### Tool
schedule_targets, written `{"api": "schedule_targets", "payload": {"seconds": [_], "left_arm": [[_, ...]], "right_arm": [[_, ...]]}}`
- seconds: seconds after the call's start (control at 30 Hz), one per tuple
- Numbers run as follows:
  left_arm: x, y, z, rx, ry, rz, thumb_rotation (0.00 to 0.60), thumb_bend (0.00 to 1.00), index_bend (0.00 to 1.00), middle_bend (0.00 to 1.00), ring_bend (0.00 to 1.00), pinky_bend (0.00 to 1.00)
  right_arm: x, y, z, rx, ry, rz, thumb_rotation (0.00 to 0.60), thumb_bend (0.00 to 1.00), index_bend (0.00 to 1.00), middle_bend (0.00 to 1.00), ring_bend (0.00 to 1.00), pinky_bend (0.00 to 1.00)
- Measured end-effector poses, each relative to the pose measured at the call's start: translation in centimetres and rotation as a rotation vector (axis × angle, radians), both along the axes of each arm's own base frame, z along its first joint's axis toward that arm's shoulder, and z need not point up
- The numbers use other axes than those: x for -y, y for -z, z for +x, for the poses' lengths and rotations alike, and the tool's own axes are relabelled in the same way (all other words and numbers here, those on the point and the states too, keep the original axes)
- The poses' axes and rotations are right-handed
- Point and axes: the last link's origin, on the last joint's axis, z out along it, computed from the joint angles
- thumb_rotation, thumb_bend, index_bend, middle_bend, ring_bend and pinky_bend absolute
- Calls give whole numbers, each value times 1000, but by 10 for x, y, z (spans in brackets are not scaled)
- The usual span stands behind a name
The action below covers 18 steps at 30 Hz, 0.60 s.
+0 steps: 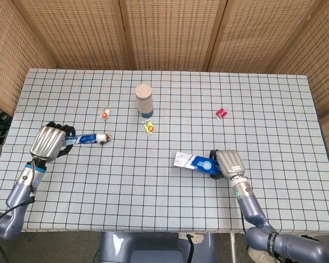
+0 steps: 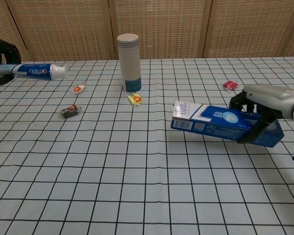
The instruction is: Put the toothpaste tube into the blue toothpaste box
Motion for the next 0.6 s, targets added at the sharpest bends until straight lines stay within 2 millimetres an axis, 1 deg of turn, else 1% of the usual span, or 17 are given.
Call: {"api": "schedule_targets", "payload": {"seconds": [0.13, 0.33, 0.47, 0.6], "left_arm": [[0, 0, 14, 14, 20, -16, 600, 555, 870, 543, 526, 410], [-2, -5, 42, 14, 52, -83, 600, 554, 870, 543, 526, 410], [-7, -17, 62, -48, 80, -107, 600, 555, 870, 543, 526, 410], [-13, -27, 80, -117, 101, -113, 600, 554, 870, 543, 526, 410]], "right_arm": [[0, -14, 25, 69, -16, 11, 600, 314, 720, 545, 603, 714], [3, -29, 54, 137, -19, 40, 600, 315, 717, 545, 603, 714], [6, -32, 67, 141, -39, 48, 600, 315, 717, 545, 603, 714], [9, -34, 76, 149, -45, 54, 600, 315, 717, 545, 603, 714]]}}
